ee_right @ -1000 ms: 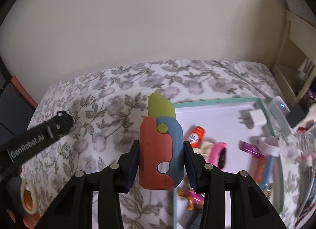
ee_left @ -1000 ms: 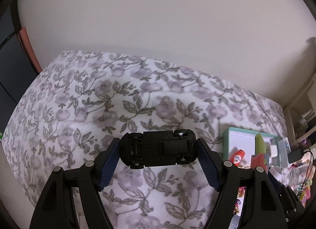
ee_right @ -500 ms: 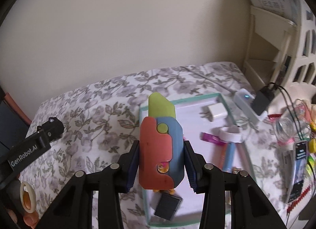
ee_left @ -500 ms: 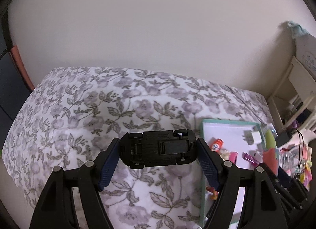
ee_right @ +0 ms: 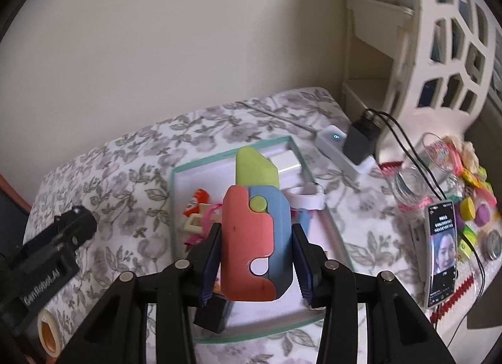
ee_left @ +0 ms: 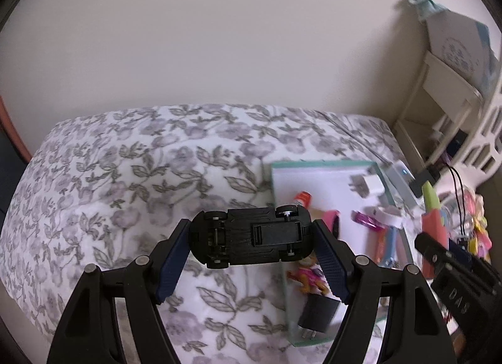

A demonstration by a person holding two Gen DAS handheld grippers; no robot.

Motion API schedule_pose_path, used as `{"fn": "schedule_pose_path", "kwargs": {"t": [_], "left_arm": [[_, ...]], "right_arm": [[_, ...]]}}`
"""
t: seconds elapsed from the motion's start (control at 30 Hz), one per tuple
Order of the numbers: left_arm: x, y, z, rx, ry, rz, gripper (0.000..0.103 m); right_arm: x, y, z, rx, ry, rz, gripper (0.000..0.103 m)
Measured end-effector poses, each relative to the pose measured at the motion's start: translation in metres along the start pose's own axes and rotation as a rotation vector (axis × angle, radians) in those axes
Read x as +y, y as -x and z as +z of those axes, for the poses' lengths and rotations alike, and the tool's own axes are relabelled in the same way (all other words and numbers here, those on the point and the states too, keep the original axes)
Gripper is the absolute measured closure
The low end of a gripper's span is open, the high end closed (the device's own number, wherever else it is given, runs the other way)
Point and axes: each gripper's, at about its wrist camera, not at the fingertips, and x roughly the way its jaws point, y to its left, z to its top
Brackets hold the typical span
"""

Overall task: Organize rigid objects
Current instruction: 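Lift the toy car and foam toy and carry them over the tray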

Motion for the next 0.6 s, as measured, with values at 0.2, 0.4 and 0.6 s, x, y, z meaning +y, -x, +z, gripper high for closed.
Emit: {"fn": "schedule_pose_path", "kwargs": {"t": [0.2, 0.4, 0.6], "left_arm": [[-0.032, -0.008, -0.013, 0.028, -0.084, -0.022, 0.026], [-0.066, -0.018, -0.029, 0.07, -0.172, -0.031, 0.026], [-0.086, -0.034, -0.043, 0.116, -0.219, -0.032, 0.026]], "right_arm": [[-0.032, -0.003, 0.0, 0.02, -0.073, -0.031, 0.058], [-0.041, -0.013, -0.002, 0.054, -0.09, -0.045, 0.058], [-0.041, -0.029, -0.007, 0.102, -0.08, -0.039, 0.058]]}}
